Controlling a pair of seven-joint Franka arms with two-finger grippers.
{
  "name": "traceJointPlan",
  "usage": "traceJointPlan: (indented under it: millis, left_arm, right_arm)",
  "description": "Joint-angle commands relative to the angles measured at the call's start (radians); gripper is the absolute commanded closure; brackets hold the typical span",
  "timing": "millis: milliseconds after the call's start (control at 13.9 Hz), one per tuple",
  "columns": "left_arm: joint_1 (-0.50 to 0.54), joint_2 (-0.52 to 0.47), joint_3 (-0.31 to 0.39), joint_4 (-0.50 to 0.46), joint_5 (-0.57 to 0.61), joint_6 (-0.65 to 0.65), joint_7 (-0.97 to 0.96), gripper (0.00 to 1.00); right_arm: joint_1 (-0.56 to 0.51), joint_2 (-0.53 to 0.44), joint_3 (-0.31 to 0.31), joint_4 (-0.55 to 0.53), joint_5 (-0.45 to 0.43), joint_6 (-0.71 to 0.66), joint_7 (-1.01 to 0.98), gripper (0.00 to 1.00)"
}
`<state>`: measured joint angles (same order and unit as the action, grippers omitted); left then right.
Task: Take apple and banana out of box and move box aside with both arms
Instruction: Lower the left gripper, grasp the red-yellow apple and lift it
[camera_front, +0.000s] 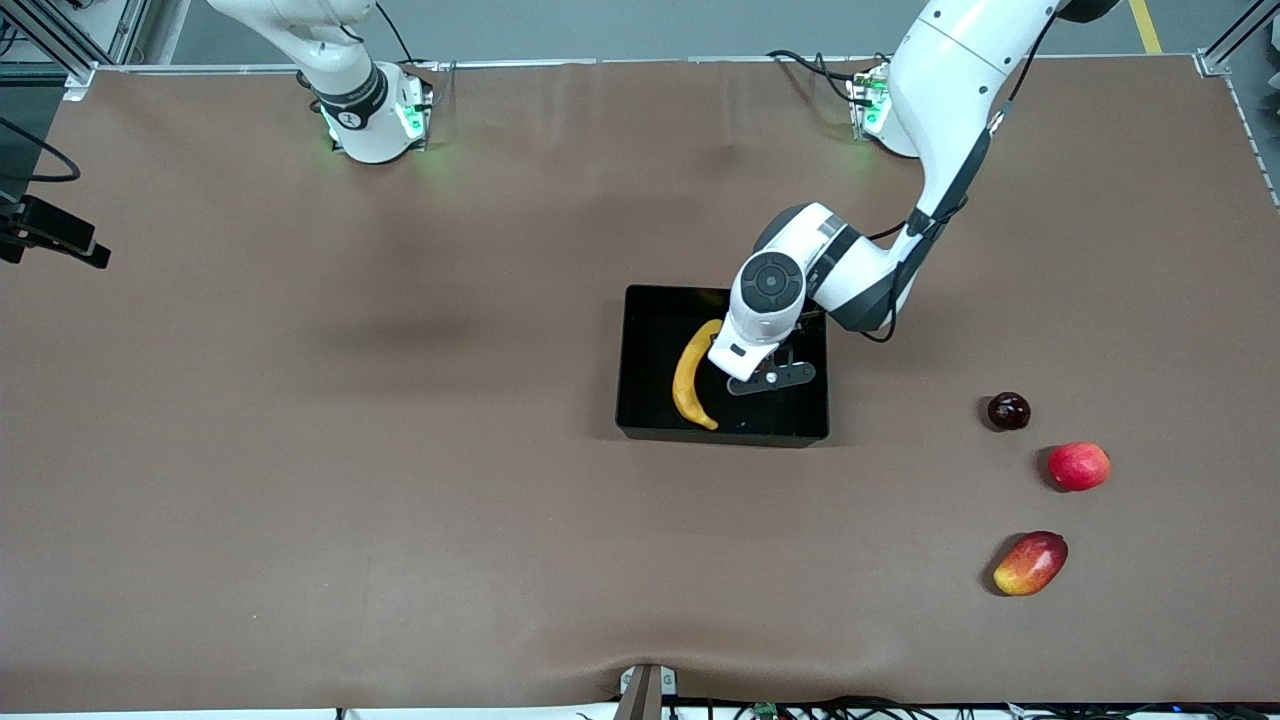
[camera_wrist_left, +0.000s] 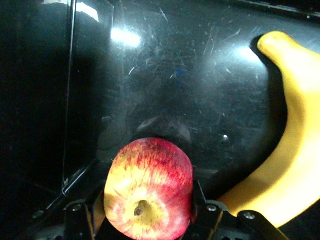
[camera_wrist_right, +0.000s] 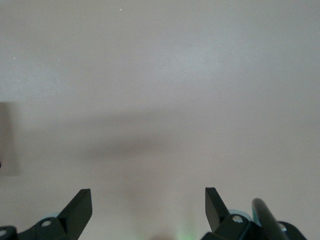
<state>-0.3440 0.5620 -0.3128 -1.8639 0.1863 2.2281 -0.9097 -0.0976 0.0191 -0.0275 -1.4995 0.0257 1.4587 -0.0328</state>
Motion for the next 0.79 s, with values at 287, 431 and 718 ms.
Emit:
traceJointPlan:
  millis: [287, 431, 718]
  left_arm:
    - [0.013, -0.168, 0.009, 0.207, 0.024, -0.312, -0.014, 1.0]
    - [0.06, -0.206, 0.009, 0.244, 0.024, -0.352, 0.029, 1.0]
    - [0.258, -0.214, 0.009, 0.246, 0.016, -0.343, 0.231, 1.0]
  right_arm:
    - [-0.005, -0.004, 0.003, 0.008, 0.019, -0.001, -0.006, 0.0]
    - [-0.007, -0.004, 0.004, 0.008, 0.019, -0.001, -0.004, 0.0]
    - [-0.001, 0.015, 0.006, 0.028, 0.022, -0.001, -0.006, 0.0]
